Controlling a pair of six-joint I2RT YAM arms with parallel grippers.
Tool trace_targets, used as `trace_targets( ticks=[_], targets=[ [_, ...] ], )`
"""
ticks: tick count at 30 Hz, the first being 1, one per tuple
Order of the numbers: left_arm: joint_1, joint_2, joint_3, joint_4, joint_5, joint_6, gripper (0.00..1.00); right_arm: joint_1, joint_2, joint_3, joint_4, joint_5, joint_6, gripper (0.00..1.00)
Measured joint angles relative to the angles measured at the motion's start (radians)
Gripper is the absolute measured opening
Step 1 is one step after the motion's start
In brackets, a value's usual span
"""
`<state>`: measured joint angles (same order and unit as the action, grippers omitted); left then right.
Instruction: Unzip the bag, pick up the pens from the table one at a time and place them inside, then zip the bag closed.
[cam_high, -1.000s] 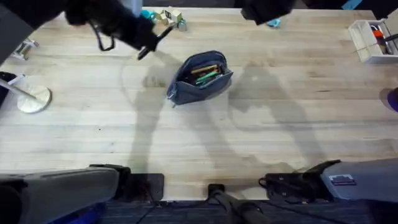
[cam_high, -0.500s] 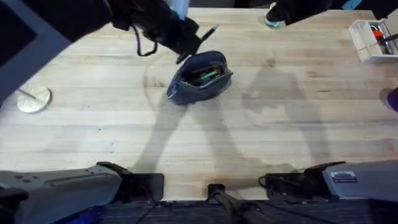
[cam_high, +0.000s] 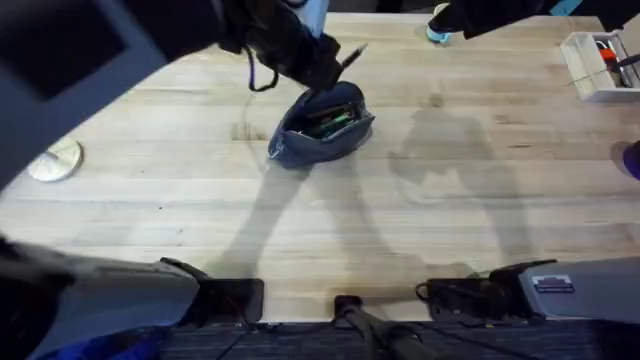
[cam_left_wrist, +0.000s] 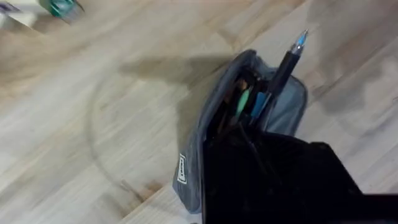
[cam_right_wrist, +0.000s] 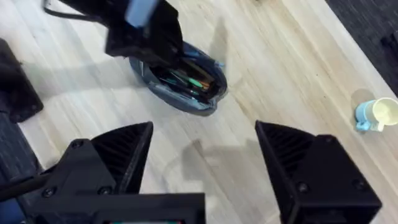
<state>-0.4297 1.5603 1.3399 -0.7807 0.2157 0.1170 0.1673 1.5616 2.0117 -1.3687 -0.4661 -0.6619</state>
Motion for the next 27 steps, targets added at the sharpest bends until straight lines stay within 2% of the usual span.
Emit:
trace_targets(
  ticks=[8, 14, 22, 23, 26, 27],
  targets=[
    [-0.006, 0.12, 0.0, -0.054, -0.026, -0.013, 0.043, 0.0, 0.0, 0.0, 0.0, -0.003, -0.004, 0.996],
    [-0.006, 0.124, 0.0, -0.129, -0.082, -0.01, 0.043, 0.0, 0.0, 0.0, 0.0, -0.003, -0.004, 0.996],
    [-0.006, 0.123, 0.0, -0.151, -0.09, 0.0, 0.043, 0.0, 0.0, 0.0, 0.0, -0.003, -0.004, 0.996],
    [-0.006, 0.123, 0.0, -0.148, -0.093, 0.012, 0.372, 0.0, 0.0, 0.0, 0.0, -0.003, -0.004, 0.996],
    [-0.01, 0.123, 0.0, -0.129, -0.093, 0.016, 0.837, 0.0, 0.0, 0.0, 0.0, -0.003, -0.004, 0.995],
    [-0.011, 0.123, 0.0, -0.125, -0.093, 0.014, 0.947, 0.0, 0.0, 0.0, 0.0, -0.003, -0.004, 0.995]
  ],
)
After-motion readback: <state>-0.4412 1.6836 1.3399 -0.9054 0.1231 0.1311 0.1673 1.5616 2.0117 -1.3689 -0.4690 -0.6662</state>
